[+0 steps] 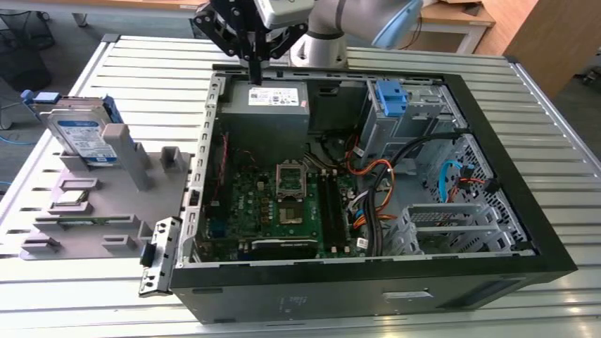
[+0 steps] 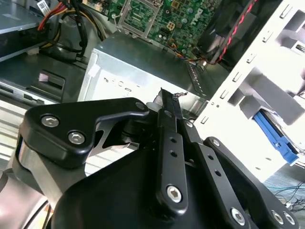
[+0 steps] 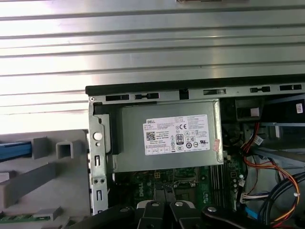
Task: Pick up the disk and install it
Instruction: 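Reach for the disk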
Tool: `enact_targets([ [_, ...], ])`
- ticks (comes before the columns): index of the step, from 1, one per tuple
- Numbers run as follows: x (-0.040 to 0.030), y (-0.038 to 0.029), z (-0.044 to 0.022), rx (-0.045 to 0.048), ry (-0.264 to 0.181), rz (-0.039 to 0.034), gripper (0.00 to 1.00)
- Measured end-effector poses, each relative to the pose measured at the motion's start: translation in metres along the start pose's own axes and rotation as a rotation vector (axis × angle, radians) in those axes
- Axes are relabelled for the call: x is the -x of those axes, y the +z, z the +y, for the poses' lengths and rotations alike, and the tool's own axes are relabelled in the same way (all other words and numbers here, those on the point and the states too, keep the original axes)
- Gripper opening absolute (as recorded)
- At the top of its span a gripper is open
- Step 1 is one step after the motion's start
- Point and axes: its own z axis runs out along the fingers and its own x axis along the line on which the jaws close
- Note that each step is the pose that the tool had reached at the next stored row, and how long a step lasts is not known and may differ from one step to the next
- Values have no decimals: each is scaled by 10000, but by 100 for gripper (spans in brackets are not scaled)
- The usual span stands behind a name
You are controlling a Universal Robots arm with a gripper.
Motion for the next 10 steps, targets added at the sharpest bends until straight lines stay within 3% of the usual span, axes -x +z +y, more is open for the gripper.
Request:
enact_targets([
  [10, -68, 1, -3, 0, 5, 0, 11],
])
